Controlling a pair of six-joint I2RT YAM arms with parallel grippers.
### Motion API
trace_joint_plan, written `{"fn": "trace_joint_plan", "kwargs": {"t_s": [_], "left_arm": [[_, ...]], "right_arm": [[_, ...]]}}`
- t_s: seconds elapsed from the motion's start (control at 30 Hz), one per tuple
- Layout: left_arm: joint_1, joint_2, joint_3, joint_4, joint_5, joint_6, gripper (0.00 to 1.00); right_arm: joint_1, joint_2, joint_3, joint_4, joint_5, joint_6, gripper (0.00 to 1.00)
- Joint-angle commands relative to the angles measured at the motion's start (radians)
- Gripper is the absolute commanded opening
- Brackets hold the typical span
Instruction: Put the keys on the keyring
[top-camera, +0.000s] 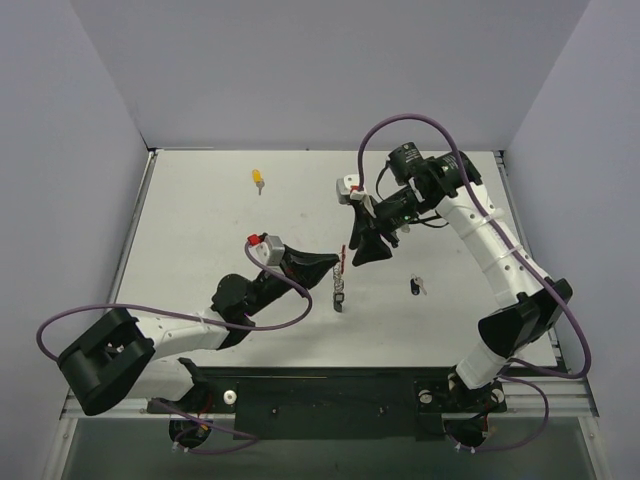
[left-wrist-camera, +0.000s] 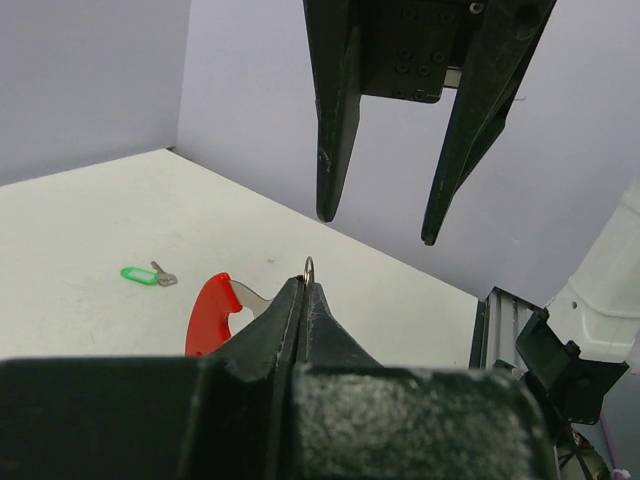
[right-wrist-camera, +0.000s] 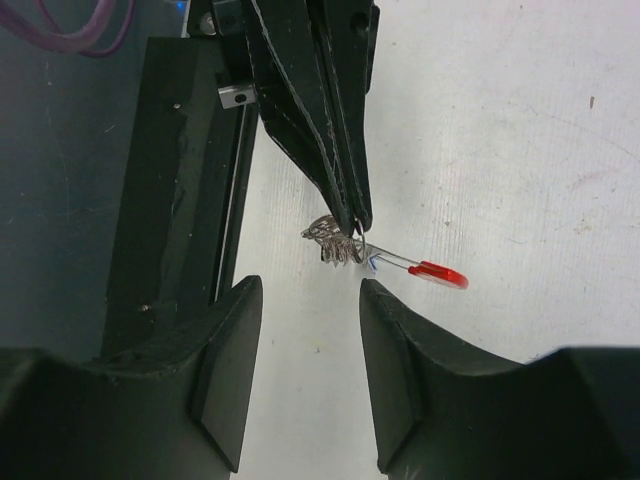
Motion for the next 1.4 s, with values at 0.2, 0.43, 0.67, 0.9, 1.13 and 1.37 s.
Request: {"fn": "trace_joint_plan", "kwargs": {"t_s": [0.2, 0.43, 0.67, 0.9, 1.13, 1.37], "left_arm": [[-0.001, 0.008, 0.04, 0.337, -0.002, -0.037, 0.0], [0.001, -0.003, 0.046, 0.337, -0.001, -0.032, 0.0], [0.001, -0.009, 0.049, 0.339, -0.005, -0.028, 0.0], [0.001, -0.024, 0.051, 0.328, -0.005, -0.02, 0.0], [0.001, -0.026, 0.051, 0.327, -0.005, -0.015, 0.0], [0.001, -0.026, 0.056, 0.324, -0.004, -0.015, 0.0]], "right_arm": [[0.013, 0.04, -0.03, 0.058, -0.015, 0.087, 0.39], [0.017, 0.047, -0.041, 0.078, -0.016, 0.105, 0.38], [0.039, 0.058, -0.052, 0.081, -0.007, 0.107, 0.26], [0.039, 0.064, -0.058, 0.08, 0.001, 0.105, 0.18], [0.04, 0.067, -0.062, 0.08, 0.004, 0.102, 0.09], [0.048, 0.067, -0.062, 0.077, 0.001, 0.101, 0.06]]}}
